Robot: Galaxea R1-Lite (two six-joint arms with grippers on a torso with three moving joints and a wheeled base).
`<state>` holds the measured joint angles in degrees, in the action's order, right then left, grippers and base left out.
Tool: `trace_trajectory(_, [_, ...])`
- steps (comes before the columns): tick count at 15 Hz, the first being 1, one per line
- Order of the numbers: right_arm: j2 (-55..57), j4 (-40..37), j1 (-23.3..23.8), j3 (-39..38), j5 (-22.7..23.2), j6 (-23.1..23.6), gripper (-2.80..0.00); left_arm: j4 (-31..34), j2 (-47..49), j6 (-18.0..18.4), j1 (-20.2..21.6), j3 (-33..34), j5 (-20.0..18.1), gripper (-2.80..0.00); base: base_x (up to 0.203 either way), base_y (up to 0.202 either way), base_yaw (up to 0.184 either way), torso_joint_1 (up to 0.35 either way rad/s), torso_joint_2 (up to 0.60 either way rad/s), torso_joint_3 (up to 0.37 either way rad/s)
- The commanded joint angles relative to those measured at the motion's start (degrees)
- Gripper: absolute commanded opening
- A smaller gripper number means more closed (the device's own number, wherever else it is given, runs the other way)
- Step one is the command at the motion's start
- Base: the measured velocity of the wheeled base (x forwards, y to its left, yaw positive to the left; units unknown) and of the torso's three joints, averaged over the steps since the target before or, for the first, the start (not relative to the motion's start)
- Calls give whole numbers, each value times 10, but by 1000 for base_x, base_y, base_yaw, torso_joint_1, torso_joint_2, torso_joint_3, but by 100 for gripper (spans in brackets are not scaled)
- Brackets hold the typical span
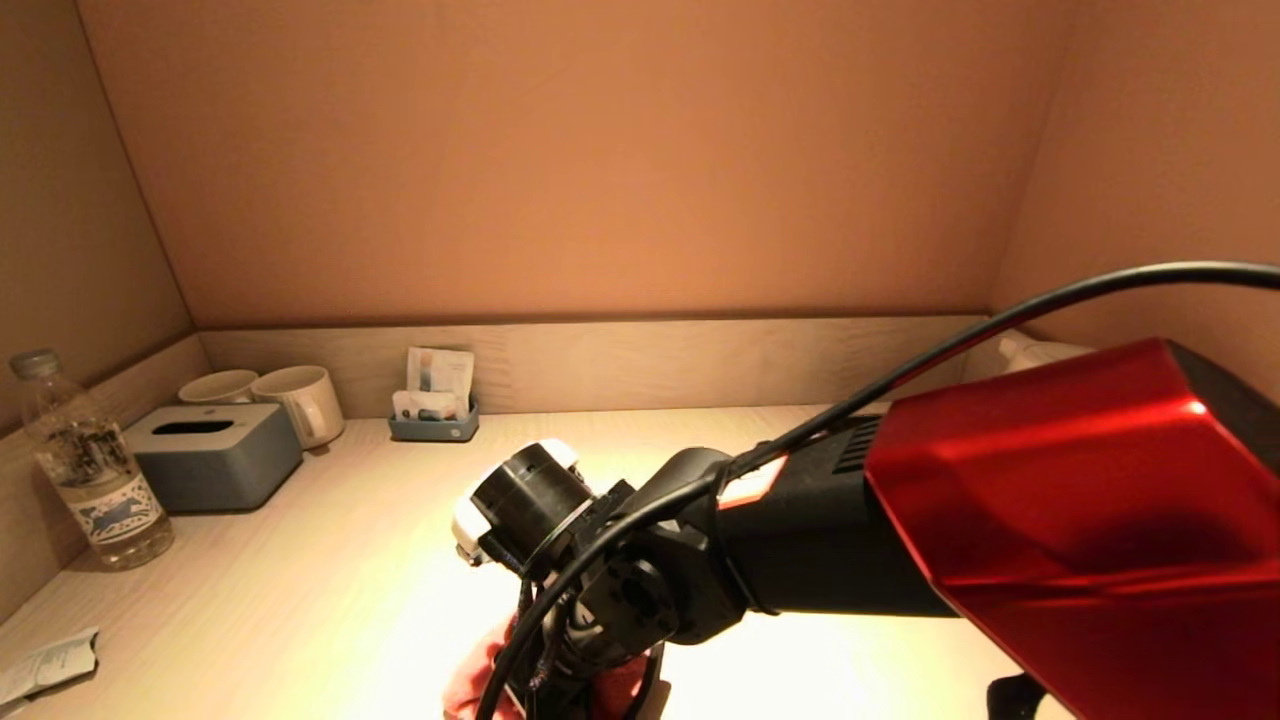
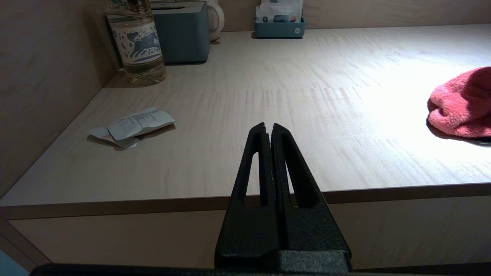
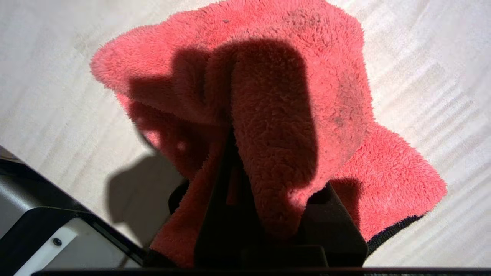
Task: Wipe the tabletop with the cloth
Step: Sweep the stains on the table
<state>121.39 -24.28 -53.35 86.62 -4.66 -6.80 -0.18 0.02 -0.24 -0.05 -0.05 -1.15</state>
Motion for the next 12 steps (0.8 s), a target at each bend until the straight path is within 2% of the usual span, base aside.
trace_trajectory(1, [26, -2, 11, 20, -2, 0, -280, 0, 1, 0, 0, 0, 0, -280, 0, 0, 0, 0, 0, 0])
trace_trajectory(4, [45, -14, 36, 42, -4, -1, -280, -1, 1, 0, 0, 0, 0, -280, 0, 0, 0, 0, 0, 0])
trace_trajectory(9, [43, -15, 91, 35, -5, -2, -280, -1, 0, 0, 0, 0, 0, -280, 0, 0, 0, 0, 0, 0])
trace_trajectory(12, [43, -15, 91, 35, -5, -2, -280, -1, 0, 0, 0, 0, 0, -280, 0, 0, 0, 0, 0, 0])
